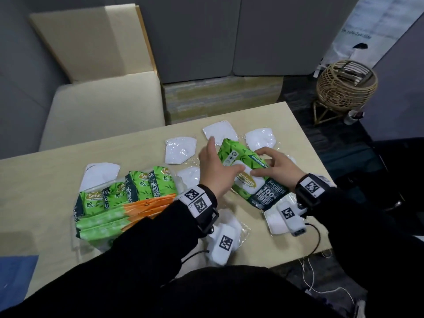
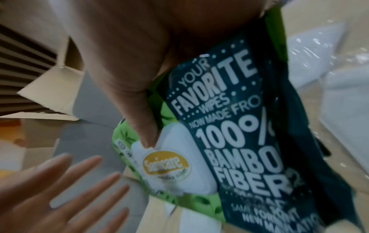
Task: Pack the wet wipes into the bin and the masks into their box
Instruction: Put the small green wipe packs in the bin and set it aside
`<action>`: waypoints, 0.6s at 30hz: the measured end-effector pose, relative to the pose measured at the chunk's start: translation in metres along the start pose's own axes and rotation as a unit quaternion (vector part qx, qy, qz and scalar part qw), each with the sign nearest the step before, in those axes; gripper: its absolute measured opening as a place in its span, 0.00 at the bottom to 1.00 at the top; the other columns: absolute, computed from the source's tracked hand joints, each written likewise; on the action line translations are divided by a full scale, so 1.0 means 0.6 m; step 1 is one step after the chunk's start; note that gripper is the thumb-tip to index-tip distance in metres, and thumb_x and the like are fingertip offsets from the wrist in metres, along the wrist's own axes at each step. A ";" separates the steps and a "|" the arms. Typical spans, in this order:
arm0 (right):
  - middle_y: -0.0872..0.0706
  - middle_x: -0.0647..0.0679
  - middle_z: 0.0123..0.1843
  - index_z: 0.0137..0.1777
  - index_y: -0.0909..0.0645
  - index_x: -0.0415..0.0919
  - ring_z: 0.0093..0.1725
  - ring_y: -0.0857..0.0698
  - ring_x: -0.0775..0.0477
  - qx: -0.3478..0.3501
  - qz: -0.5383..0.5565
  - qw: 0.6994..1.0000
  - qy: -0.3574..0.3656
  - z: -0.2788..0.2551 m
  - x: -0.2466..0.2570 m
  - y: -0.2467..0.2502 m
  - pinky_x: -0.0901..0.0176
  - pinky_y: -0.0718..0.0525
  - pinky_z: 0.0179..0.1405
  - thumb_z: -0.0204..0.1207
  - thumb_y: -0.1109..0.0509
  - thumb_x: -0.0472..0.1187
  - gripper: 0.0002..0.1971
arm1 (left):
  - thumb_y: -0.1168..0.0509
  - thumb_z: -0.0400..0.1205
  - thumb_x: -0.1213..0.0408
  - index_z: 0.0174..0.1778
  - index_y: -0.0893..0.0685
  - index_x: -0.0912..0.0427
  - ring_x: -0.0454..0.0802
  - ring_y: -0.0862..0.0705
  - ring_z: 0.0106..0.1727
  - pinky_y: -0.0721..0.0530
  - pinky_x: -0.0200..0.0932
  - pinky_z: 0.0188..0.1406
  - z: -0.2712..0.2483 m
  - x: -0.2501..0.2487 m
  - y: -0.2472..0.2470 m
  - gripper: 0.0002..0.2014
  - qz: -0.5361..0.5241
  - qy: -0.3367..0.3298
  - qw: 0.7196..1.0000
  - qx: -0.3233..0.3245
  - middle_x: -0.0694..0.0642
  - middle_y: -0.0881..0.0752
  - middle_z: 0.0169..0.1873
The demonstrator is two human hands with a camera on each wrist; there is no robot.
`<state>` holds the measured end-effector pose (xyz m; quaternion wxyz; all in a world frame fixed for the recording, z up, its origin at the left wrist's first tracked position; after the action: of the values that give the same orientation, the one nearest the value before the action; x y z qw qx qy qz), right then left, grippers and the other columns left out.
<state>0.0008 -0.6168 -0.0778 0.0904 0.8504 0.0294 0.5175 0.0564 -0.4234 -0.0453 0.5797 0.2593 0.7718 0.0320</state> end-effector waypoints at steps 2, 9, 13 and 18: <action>0.06 0.33 0.48 0.64 0.20 0.40 0.39 0.08 0.38 0.041 -0.013 0.998 0.044 -0.021 0.056 -0.001 0.46 0.09 0.44 0.73 0.19 0.27 0.23 | 0.17 0.73 0.59 0.91 0.48 0.43 0.49 0.41 0.88 0.33 0.53 0.85 -0.010 -0.058 0.043 0.56 0.020 -0.066 0.998 -0.009 0.49 0.44 0.87; 0.06 0.40 0.49 0.65 0.20 0.35 0.45 0.08 0.43 0.104 -0.032 0.981 0.162 -0.062 0.261 -0.043 0.51 0.07 0.45 0.67 0.18 0.33 0.26 | 0.17 0.72 0.56 0.62 0.13 0.49 0.48 0.07 0.55 0.10 0.60 0.61 -0.053 -0.119 0.175 0.23 -0.015 -0.095 0.993 0.071 0.47 0.06 0.54; 0.06 0.48 0.48 0.61 0.16 0.37 0.46 0.08 0.50 0.119 -0.026 0.977 0.176 -0.037 0.325 -0.096 0.57 0.08 0.46 0.67 0.19 0.37 0.22 | 0.23 0.81 0.65 0.60 0.11 0.56 0.52 0.06 0.53 0.08 0.57 0.57 -0.069 -0.118 0.283 0.13 -0.082 -0.096 0.992 0.014 0.53 0.05 0.52; 0.08 0.41 0.59 0.71 0.17 0.43 0.51 0.08 0.40 0.172 0.051 0.978 0.103 0.002 0.319 -0.196 0.43 0.06 0.43 0.69 0.19 0.38 0.28 | 0.26 0.83 0.67 0.66 0.13 0.62 0.58 0.06 0.55 0.08 0.58 0.53 -0.081 -0.054 0.436 0.15 -0.184 -0.049 0.979 -0.078 0.58 0.06 0.55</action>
<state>0.0952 -0.4742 0.0675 -0.0871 0.7958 0.0834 0.5934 0.1134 -0.1997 0.0907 0.6316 0.0684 0.7718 -0.0277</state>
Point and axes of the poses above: each hand's wrist, its own z-axis towards the middle knuckle, its own y-axis out of the back of the hand, x = y × z, the point moved 8 cm from there along z, towards the middle knuckle
